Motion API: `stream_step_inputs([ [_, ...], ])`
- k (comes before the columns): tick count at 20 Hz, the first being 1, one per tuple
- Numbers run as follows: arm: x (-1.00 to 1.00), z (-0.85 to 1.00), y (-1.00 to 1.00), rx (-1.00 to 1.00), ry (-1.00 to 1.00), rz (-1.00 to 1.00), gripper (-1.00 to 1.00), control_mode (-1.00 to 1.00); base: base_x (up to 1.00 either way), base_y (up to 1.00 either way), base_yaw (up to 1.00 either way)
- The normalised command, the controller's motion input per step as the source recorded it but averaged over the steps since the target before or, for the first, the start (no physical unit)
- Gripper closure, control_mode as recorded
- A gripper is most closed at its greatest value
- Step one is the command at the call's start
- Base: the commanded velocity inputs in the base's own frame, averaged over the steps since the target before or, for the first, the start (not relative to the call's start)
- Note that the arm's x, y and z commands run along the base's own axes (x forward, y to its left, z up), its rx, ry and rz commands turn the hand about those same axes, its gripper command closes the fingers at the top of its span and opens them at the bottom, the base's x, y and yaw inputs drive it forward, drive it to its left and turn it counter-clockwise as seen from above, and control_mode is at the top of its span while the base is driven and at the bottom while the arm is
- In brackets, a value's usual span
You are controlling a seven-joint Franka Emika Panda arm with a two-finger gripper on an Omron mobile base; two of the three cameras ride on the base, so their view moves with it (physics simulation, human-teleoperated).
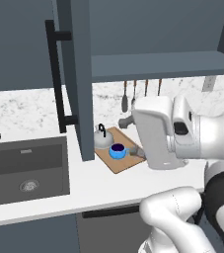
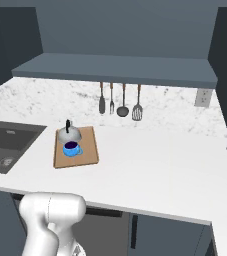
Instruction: Pick the kettle from the counter and place it on the tray. Then pick the mug from the cabinet and place it on the tray. Then close the cabinet doors.
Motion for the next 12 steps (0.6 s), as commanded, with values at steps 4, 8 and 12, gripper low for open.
stream_step_inputs([
  [4, -0.31, 0.03, 0.61, 0.00, 0.00, 0.00, -1.00, -1.00, 0.00, 0.00, 0.00],
  [8, -0.14, 0.02, 0.68, 0.04, 0.02, 0.00, -1.00, -1.00, 0.00, 0.00, 0.00],
  [12, -0.06, 0.01, 0.63, 0.11, 0.05, -0.04, -1.00, -1.00, 0.00, 0.00, 0.00],
])
